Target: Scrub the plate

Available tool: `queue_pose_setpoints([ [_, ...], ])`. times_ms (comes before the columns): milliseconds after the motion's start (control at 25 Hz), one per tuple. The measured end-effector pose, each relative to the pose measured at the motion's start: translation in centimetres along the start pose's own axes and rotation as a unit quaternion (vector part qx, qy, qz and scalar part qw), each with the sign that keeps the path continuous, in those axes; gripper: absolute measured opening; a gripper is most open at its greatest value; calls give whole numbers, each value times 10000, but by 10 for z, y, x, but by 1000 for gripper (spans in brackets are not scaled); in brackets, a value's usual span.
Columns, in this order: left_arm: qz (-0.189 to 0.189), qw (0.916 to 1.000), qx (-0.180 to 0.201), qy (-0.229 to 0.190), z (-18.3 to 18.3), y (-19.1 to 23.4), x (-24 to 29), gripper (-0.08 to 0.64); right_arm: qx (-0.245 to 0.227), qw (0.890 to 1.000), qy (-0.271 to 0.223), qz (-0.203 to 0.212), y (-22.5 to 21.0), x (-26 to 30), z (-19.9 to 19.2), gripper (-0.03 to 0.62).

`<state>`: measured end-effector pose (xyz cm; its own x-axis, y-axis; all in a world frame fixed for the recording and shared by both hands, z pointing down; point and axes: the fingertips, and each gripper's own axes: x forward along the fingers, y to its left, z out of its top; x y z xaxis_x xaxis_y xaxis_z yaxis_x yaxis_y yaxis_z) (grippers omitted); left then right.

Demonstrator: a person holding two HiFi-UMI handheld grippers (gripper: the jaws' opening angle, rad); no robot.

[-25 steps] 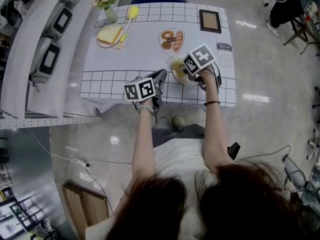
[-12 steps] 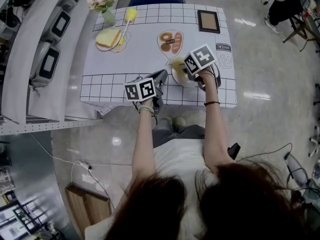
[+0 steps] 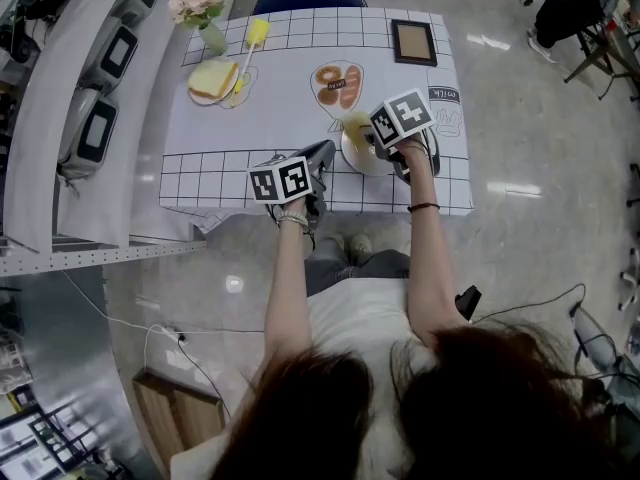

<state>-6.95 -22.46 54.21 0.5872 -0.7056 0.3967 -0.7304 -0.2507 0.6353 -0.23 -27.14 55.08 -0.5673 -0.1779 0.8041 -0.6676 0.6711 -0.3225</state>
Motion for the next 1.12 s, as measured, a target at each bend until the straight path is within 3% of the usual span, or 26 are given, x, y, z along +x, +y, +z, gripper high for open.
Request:
queue_pose_setpoints([
  [1120, -91, 9999, 62, 115, -1, -6, 13, 11, 294, 9991, -218, -237, -22, -10, 1, 78],
])
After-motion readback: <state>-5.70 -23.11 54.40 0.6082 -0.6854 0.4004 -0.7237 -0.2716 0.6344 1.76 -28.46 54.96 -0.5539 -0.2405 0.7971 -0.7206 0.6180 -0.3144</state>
